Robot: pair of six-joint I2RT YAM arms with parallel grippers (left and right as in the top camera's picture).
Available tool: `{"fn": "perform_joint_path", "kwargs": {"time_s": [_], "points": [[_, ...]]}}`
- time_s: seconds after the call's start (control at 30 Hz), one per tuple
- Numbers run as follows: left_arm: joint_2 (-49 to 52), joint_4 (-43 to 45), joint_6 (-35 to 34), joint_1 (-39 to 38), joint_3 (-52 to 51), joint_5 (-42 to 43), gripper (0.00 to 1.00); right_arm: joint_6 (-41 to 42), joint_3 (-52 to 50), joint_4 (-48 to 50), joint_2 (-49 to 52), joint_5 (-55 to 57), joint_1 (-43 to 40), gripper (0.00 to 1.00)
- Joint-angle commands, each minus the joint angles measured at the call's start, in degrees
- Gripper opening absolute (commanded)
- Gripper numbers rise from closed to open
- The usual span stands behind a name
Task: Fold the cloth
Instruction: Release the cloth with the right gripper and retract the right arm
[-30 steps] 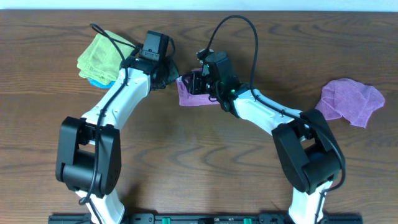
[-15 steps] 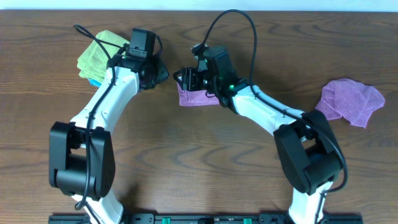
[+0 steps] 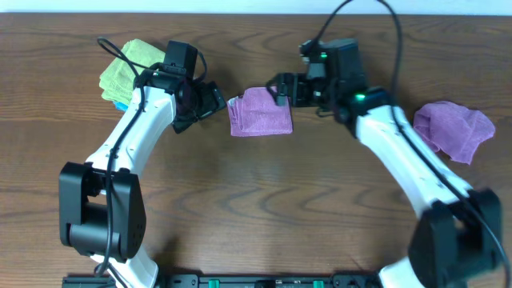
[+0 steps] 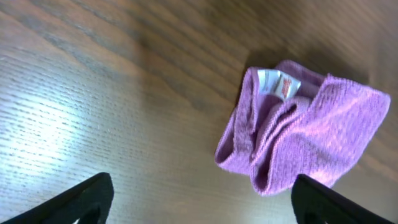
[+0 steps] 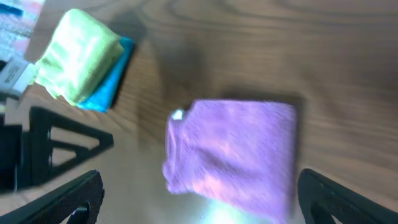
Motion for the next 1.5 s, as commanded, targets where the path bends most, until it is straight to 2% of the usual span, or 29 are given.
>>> {"fn": "perform_joint_path", "kwargs": {"time_s": [0.0,0.2,0.33,0.57,0.93,1.1,1.37,1.47], "points": [[-0.94,-0.22,-0.90,0.17,0.42,2.97,0.98,-8.66,0.72,-5.18,-4.13,0.11,-2.56,0.99],[-0.26,2.80,-4.13,0.15,-2.60,5.64,0.96,-15.39,0.66,-19.39,-9.31,0.15,-8.87,0.99],[-0.22,7.69,-7.58,0.15,-7.54,8.85,0.96,-19.34,-0.31,-23.50,-12.28,0.15,-12.50,0.99],[-0.20,16.31,-13.44,-0.22,-14.25,13.99,0.95,-20.15,-8.22,-23.23,-21.07,1.22,-17.64,0.99],[2.97,24.83,-20.26,-5.27,-16.50,14.32,0.95,-17.03,-24.63,-21.16,-39.28,1.03,-22.69,0.99],[5.18,27.63,-21.27,-6.49,-16.50,14.34,0.95,-17.05,-26.36,-22.34,-44.24,1.03,-22.91,0.99],[9.55,32.76,-24.06,-7.08,-16.50,14.75,0.99,-17.05,-26.36,-24.55,-44.98,0.98,-22.91,0.99],[10.56,34.56,-24.26,-7.13,-16.50,14.73,0.85,-17.05,-26.36,-24.83,-45.00,1.01,-22.91,0.99]]}}
